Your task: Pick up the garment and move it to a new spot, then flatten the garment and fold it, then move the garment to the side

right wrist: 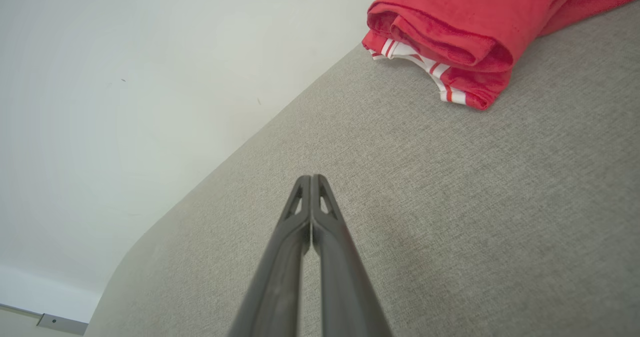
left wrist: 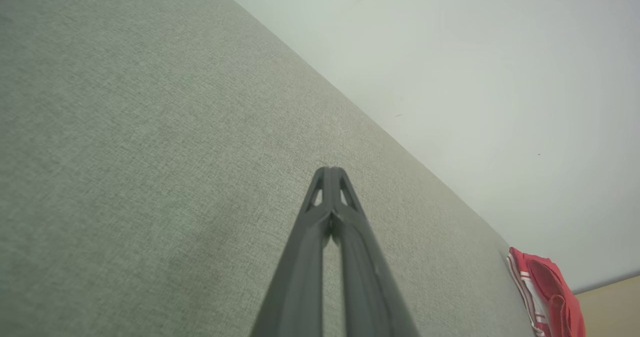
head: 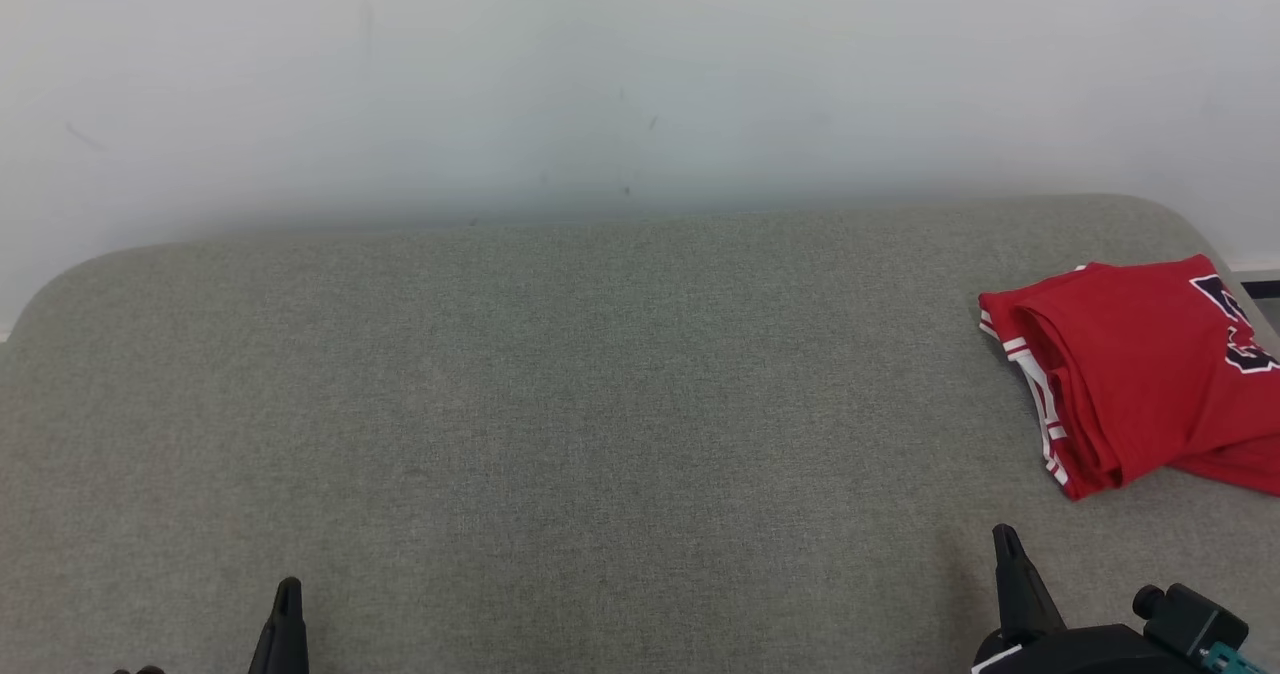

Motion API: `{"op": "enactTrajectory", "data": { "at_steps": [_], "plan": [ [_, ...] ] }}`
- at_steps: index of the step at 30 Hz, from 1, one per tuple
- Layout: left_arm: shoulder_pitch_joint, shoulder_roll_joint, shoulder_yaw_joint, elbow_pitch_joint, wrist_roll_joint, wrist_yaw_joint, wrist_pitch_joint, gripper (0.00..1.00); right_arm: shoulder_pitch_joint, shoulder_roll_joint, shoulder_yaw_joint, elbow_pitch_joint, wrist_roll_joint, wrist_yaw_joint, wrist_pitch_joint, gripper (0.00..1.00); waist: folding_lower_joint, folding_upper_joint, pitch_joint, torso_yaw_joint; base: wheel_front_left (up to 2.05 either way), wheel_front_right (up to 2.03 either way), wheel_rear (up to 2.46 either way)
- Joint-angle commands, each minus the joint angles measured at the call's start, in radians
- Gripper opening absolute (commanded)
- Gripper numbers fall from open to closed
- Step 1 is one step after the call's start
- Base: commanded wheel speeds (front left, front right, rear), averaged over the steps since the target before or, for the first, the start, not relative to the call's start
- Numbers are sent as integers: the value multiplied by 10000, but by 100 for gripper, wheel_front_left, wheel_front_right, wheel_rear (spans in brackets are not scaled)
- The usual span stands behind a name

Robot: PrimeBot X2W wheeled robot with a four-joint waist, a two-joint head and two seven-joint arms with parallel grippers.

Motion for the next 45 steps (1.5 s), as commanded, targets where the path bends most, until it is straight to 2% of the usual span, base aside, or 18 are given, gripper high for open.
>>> {"op": "enactTrajectory", "data": {
  "at_steps": [1, 23, 45],
  "plan": [
    [-272, 50, 48, -127, -308, -15, 52, 0, -246, 1, -64, -193, 312, -6, 53, 0, -1, -1, 2, 1, 0, 0, 0],
    [-652, 71, 107, -91, -3210, -79, 808, 0, -384, 7, -468, -549, 3174, -11, 798, 0, -1, -1, 59, 12, 0, 0, 0],
    [-928, 85, 149, -59, -5324, -106, 1366, 0, -471, 13, -769, -807, 5291, -15, 1357, 0, -1, -1, 111, 22, 0, 0, 0]
  ]
}}
